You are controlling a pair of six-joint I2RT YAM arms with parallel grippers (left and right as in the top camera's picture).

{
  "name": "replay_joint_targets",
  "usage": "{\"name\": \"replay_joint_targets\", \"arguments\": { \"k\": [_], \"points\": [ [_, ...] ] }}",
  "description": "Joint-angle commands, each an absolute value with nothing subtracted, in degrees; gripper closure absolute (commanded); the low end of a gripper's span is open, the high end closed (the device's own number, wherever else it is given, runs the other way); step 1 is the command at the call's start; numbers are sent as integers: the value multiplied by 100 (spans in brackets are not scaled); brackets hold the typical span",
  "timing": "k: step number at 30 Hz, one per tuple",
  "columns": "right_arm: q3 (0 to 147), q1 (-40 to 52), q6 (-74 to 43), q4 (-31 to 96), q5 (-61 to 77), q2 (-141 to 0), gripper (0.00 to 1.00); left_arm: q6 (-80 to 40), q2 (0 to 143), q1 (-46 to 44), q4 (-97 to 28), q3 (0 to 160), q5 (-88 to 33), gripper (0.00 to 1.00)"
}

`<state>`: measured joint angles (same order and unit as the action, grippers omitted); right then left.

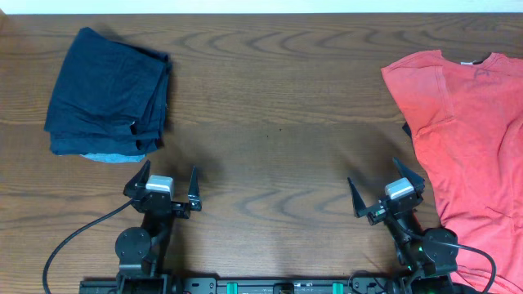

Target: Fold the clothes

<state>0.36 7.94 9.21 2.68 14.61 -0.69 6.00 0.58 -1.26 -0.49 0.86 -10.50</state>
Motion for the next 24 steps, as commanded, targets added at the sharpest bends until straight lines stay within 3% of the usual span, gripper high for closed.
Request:
{"name": "replay_joint_targets", "arguments": {
  "k": [1,24],
  "points": [
    [32,755,816,290,1487,-43,1,569,36,-143,-296,23,-1127,2],
    [32,757,814,279,1695,-43,1,475,36,-143,-292,23,-1284,2]
  ]
}}
